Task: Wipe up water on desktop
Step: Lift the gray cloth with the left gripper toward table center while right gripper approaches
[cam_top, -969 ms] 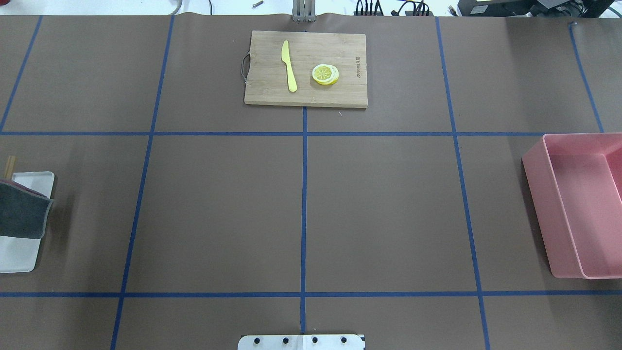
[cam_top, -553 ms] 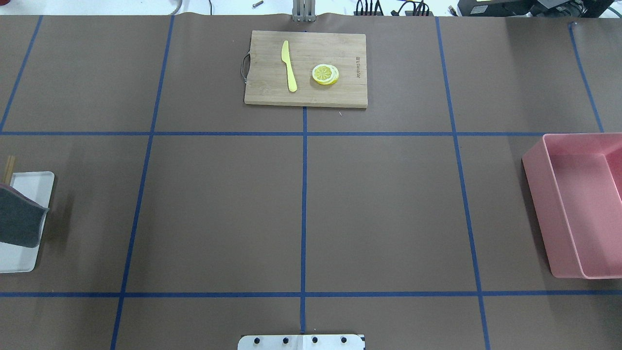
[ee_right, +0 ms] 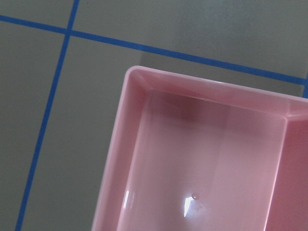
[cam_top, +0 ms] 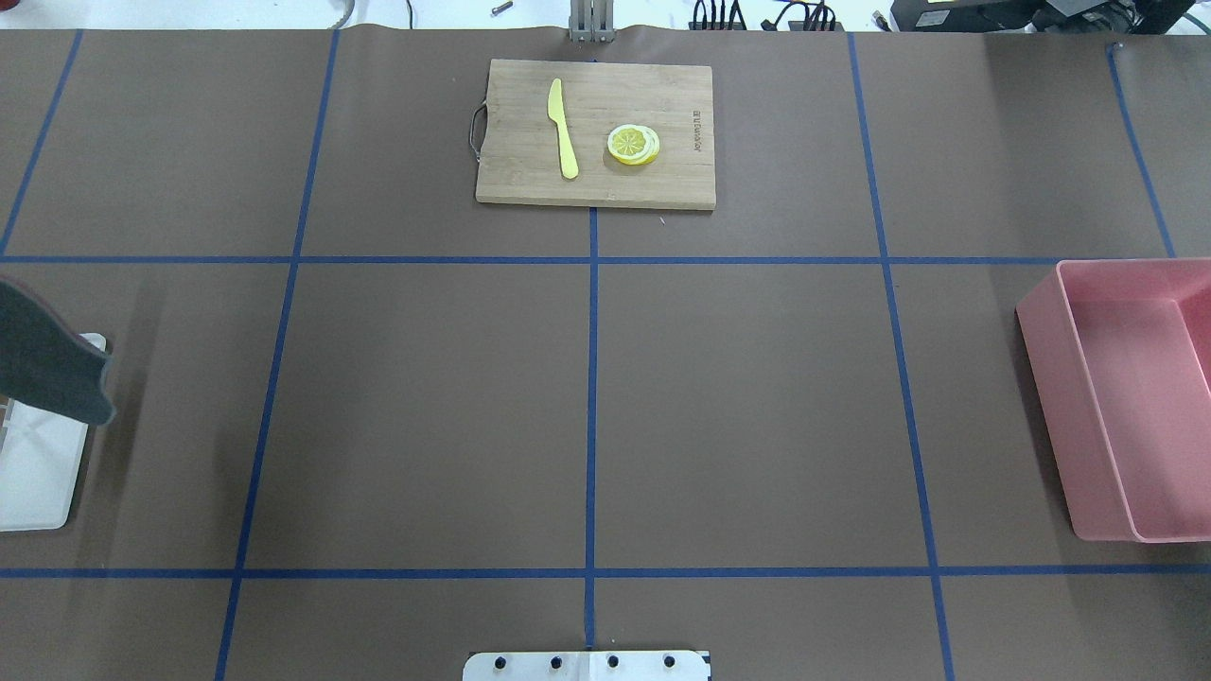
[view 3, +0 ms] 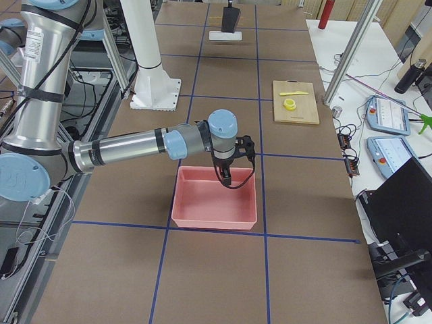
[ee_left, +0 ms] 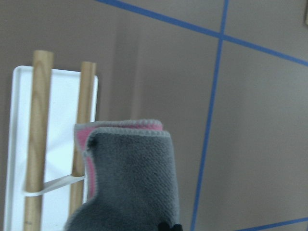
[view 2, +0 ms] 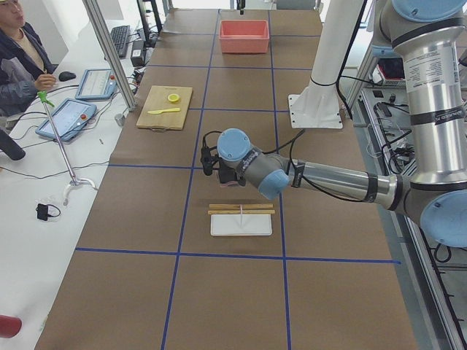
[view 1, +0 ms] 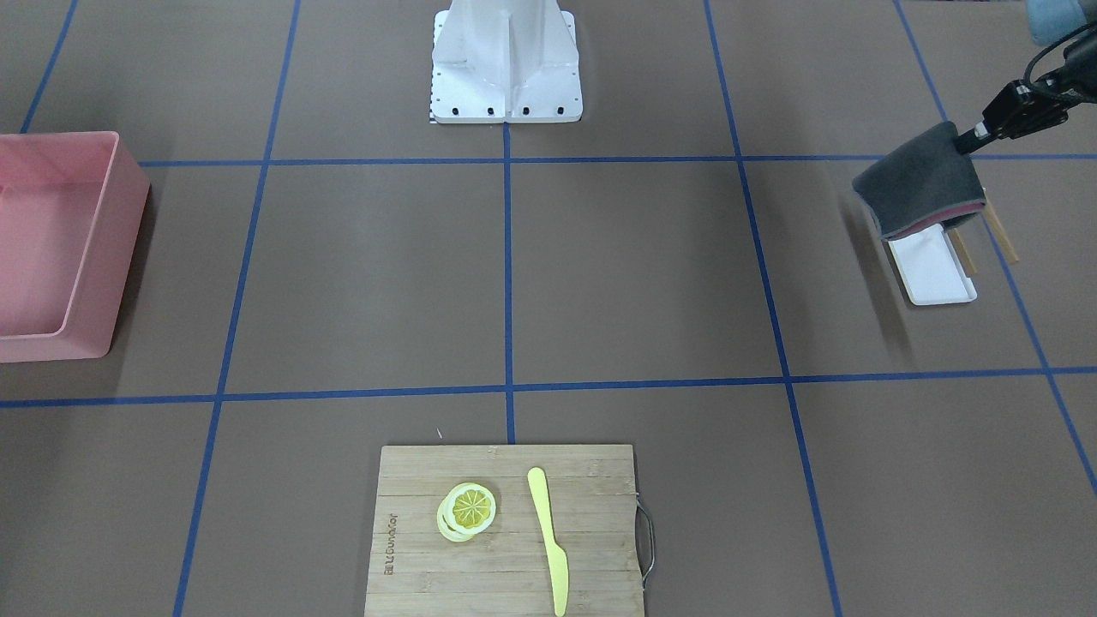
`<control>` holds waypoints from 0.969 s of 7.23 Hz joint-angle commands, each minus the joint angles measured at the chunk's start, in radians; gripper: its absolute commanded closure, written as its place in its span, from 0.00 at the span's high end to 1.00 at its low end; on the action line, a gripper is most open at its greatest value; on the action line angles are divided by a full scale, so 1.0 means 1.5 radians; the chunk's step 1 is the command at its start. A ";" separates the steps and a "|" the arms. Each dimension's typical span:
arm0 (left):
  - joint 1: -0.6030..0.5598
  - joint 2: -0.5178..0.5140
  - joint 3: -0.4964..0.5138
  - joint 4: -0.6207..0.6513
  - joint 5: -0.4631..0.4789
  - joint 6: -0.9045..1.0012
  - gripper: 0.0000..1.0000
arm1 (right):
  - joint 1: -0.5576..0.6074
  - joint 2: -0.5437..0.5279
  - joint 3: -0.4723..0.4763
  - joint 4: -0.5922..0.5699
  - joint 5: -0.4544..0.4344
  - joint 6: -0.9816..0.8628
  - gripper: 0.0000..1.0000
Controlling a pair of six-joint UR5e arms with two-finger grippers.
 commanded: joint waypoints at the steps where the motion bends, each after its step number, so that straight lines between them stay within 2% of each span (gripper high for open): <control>1: 0.048 -0.160 -0.006 -0.001 0.002 -0.248 0.00 | -0.068 0.059 0.010 0.003 0.001 0.124 1.00; 2: 0.086 -0.225 -0.003 0.000 0.024 -0.337 0.00 | -0.113 0.093 0.013 0.031 -0.003 0.187 1.00; 4: 0.186 -0.316 -0.001 0.002 0.137 -0.476 0.00 | -0.210 0.178 0.024 0.075 -0.056 0.343 1.00; 6: 0.262 -0.408 0.036 0.015 0.230 -0.564 0.00 | -0.367 0.294 0.057 0.075 -0.199 0.536 1.00; 7: 0.305 -0.444 0.052 0.015 0.277 -0.612 0.00 | -0.450 0.330 0.076 0.075 -0.288 0.577 1.00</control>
